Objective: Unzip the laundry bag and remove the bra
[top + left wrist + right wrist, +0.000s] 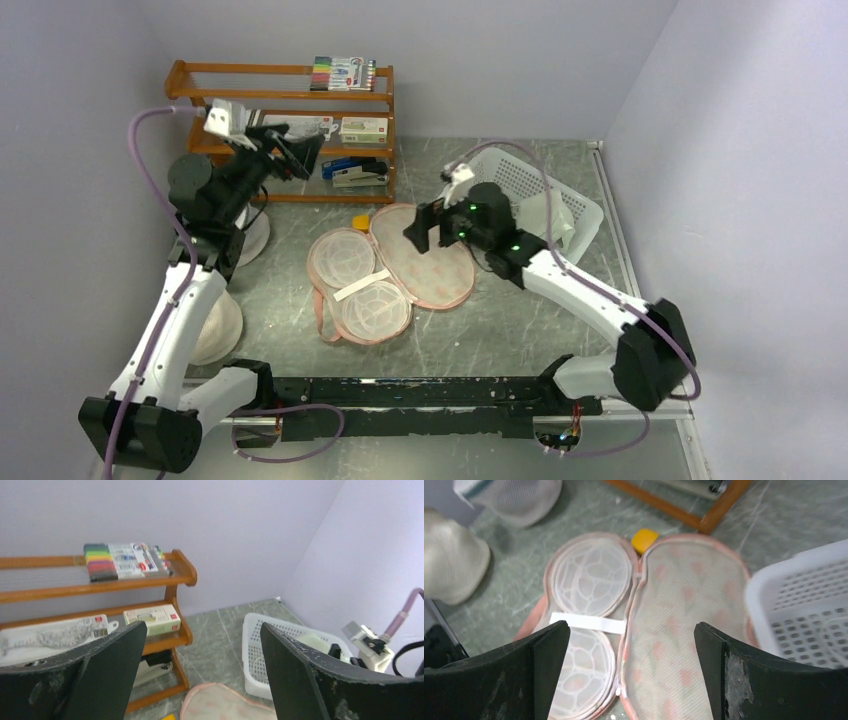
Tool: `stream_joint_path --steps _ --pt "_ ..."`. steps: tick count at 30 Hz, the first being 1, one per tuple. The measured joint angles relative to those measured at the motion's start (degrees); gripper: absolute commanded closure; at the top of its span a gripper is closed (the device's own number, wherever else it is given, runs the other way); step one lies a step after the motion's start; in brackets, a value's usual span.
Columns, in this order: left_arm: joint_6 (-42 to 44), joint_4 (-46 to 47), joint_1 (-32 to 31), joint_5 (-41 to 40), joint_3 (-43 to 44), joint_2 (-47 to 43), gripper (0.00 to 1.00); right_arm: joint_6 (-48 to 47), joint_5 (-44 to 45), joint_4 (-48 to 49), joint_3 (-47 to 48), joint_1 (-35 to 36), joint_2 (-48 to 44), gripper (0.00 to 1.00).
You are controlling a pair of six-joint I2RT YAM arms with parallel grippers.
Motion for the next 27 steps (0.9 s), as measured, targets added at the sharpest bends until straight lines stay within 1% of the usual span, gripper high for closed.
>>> stream_joint_path --steps 1,2,4,9,14,16,17,20,21,24,27 --pt "0.1 0.8 0.1 0.0 -1.9 -0.9 0.03 -0.5 0.7 -0.5 0.9 1.8 1.7 0.18" --pt "0.1 1.7 0.4 0.0 -4.6 -1.9 0.05 -1.0 1.6 -1.3 1.9 3.6 3.7 0.23" --pt "0.1 1.0 1.2 0.0 -7.9 -2.5 0.05 -1.8 3.2 -2.6 3.4 5.9 8.0 0.26" --pt "0.8 0.6 2.1 0.1 -8.4 -1.4 0.04 -2.2 8.9 -8.3 8.5 8.4 20.5 0.29" --pt "1.4 0.7 2.3 0.3 -8.4 -1.3 0.05 -2.9 19.2 -15.9 17.1 9.3 30.4 0.38" --pt "1.4 0.7 2.4 0.7 -8.4 -1.1 0.05 -3.1 24.4 -18.4 19.7 9.7 33.0 0.43" --pt "1.4 0.7 2.5 0.9 -8.4 -1.0 0.05 -3.3 26.4 -19.1 20.1 9.9 33.6 0.44" --pt "1.4 0.7 2.6 1.4 -8.4 -0.7 0.05 -3.4 32.8 -21.8 20.0 10.1 34.3 0.38" --pt "1.4 0.7 2.6 1.6 -8.4 -0.5 0.05 -3.4 34.4 -22.0 19.8 10.0 34.3 0.38" --pt "1.4 0.7 2.6 1.8 -8.4 -0.2 0.05 -3.6 37.6 -22.1 18.9 8.8 34.1 0.4" --pt "1.4 0.7 2.6 2.1 -8.4 0.0 0.05 -3.6 38.6 -22.8 18.6 5.6 34.1 0.4"
